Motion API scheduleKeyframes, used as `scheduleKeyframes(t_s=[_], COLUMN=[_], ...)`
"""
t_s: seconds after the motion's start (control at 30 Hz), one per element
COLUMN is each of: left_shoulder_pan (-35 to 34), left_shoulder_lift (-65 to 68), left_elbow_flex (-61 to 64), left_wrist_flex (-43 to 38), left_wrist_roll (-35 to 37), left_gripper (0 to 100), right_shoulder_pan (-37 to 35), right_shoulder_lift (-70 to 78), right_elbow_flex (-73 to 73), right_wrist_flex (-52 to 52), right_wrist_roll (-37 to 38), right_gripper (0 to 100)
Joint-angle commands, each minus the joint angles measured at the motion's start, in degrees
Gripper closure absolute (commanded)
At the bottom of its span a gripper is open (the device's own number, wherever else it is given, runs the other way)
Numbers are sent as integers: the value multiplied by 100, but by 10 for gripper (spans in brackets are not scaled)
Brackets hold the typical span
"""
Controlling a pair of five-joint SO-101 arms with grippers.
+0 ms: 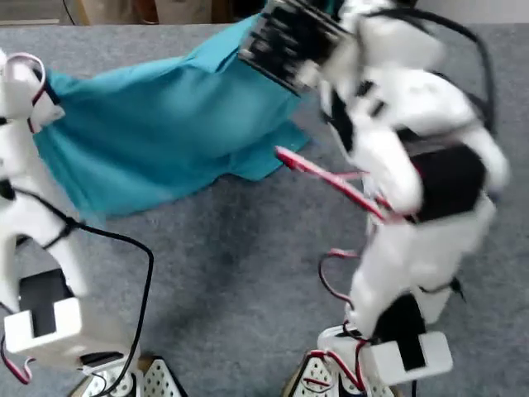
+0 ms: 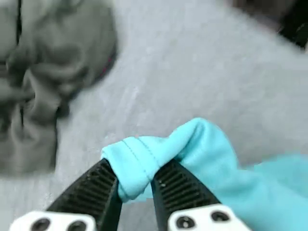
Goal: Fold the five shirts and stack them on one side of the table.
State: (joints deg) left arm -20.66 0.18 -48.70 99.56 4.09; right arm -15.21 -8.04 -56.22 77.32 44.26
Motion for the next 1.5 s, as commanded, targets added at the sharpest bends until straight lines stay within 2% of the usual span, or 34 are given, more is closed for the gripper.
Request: scheduleKeyframes(t_s=[0.0, 0.1, 0.23, 0.37, 0.57, 0.7, 0.83, 0.97, 1.1, 1.27, 1.33, 1.47], left_shoulder_pan=[-9, -334, -18, 273, 360, 360, 325, 185, 26, -18, -97, -202], left_shoulder_lift=[-391, -664, -1112, -1745, -2958, -3943, -4374, -3916, -3002, -1481, -857, 330], left_elbow_flex=[-1327, -1934, -2242, -1776, 457, 2523, 4703, 6558, 7165, 6752, 6224, 4826], left_wrist_flex=[132, 123, 123, 123, 123, 123, 105, -844, -1749, -2163, -2119, -1486], left_wrist_roll=[88, 703, 431, 35, -457, -1011, -1495, -1679, -1662, -1521, -1477, -1486], left_gripper=[982, 982, 982, 982, 982, 982, 982, 982, 943, 712, 712, 715], right_shoulder_pan=[374, 593, 646, 646, 637, 620, 602, 488, 198, 66, 57, 75], right_shoulder_lift=[-409, -655, -1024, -1499, -2026, -2158, -2141, -2132, -2132, -2132, -2132, -2053], right_elbow_flex=[-655, -1156, -1560, -1578, -1068, -585, 40, 1305, 3275, 6193, 7178, 8585], right_wrist_flex=[9, 9, 35, 44, 281, 510, 703, 651, 35, -1793, -2505, -3560], right_wrist_roll=[-440, -651, -668, -651, -651, -624, -615, -607, -633, -765, -949, -1204], right_gripper=[997, 997, 997, 997, 997, 997, 997, 997, 997, 997, 997, 997])
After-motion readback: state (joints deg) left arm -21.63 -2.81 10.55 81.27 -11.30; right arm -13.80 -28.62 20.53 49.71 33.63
